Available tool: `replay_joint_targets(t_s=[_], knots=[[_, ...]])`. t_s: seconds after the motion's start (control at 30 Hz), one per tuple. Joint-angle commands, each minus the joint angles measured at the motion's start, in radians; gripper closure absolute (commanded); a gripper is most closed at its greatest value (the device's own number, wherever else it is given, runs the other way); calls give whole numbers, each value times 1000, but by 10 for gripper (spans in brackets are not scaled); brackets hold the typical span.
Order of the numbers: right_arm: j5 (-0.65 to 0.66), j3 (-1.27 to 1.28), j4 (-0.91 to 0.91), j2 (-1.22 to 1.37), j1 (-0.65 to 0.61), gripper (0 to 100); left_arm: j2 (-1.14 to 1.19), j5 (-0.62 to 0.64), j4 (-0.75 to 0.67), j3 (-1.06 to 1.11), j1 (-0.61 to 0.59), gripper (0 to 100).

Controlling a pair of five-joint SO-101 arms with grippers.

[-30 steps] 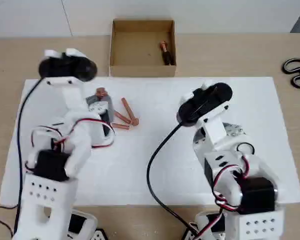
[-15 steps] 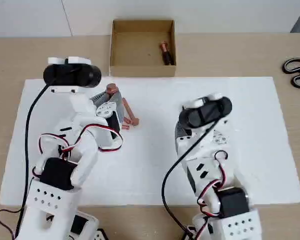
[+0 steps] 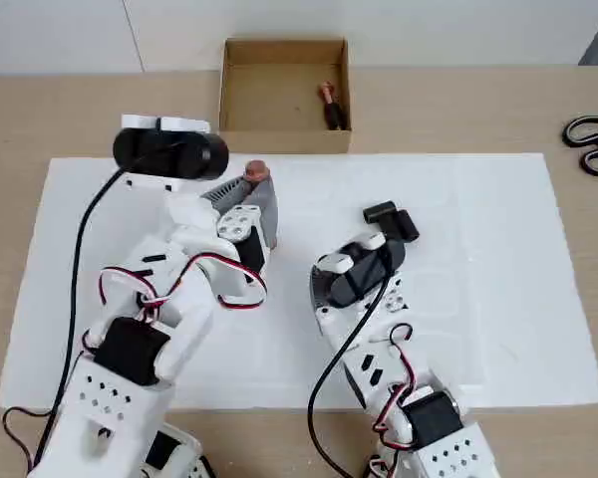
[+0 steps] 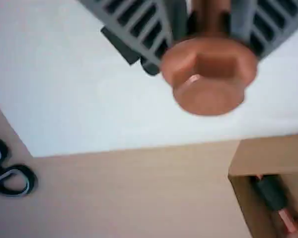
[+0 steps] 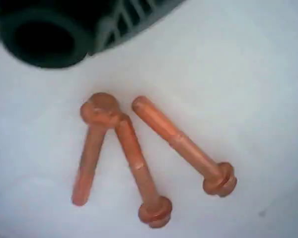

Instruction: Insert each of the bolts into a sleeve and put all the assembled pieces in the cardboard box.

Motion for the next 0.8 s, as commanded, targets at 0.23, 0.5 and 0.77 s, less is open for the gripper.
replay_joint_targets(t_s=[0.23,0.5,0.77], knots=[[-60,-9,-21,-19,-8,995,-23,8,-203,137,75,994],[-61,-8,-21,-13,-81,995,-23,8,-204,142,100,994],[-63,-9,-22,-19,-82,995,-23,94,-206,165,101,994]])
